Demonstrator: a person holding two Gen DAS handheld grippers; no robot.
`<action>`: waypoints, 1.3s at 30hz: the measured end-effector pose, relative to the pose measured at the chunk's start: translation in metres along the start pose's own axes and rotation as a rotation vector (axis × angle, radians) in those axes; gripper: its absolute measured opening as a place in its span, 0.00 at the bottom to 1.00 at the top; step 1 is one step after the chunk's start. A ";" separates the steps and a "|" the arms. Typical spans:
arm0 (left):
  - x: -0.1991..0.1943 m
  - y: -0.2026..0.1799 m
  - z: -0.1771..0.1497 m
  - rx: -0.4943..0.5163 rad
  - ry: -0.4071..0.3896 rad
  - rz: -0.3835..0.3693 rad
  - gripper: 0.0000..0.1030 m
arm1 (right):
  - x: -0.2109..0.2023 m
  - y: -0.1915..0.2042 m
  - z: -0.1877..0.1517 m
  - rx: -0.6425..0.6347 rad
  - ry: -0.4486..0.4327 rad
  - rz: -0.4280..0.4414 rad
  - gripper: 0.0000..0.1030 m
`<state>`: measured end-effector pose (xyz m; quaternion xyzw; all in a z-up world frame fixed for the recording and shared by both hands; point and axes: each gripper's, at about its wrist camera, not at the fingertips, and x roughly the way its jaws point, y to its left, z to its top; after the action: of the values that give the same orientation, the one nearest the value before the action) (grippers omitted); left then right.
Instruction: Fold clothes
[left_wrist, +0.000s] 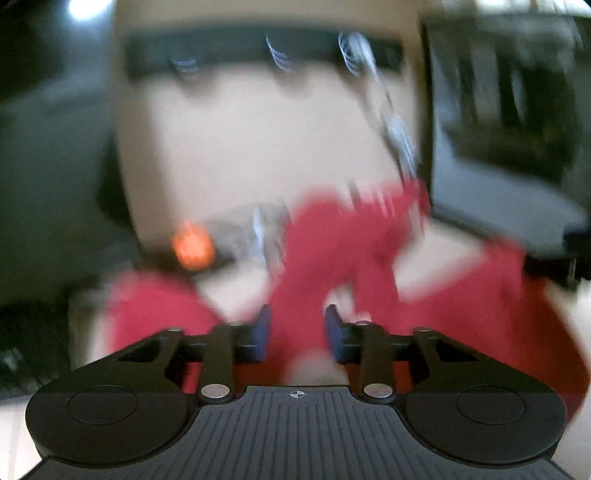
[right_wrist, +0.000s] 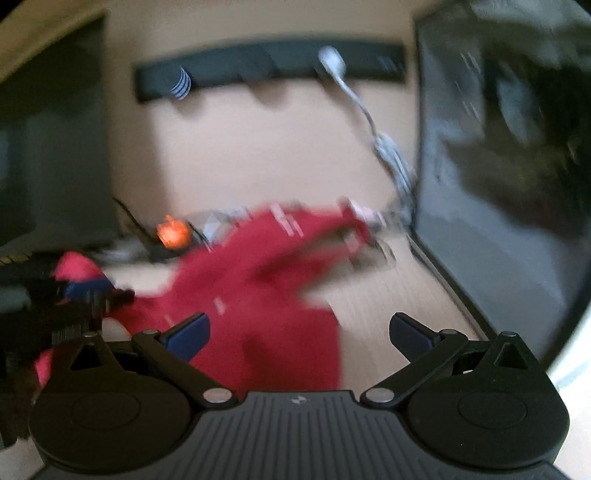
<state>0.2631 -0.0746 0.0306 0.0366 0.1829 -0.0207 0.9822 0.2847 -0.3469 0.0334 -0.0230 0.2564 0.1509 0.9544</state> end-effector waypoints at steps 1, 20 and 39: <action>-0.010 0.003 0.014 -0.006 -0.072 0.008 0.22 | 0.000 0.004 0.003 -0.016 -0.013 0.009 1.00; 0.013 0.083 -0.028 -0.026 0.194 0.154 0.80 | 0.060 -0.028 -0.018 0.002 0.183 -0.195 1.00; 0.032 0.115 -0.032 -0.201 0.272 0.073 0.47 | 0.069 -0.039 -0.007 0.344 0.198 0.297 1.00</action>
<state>0.2880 0.0412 -0.0032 -0.0529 0.3138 0.0386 0.9472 0.3495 -0.3659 -0.0084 0.1632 0.3710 0.2407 0.8819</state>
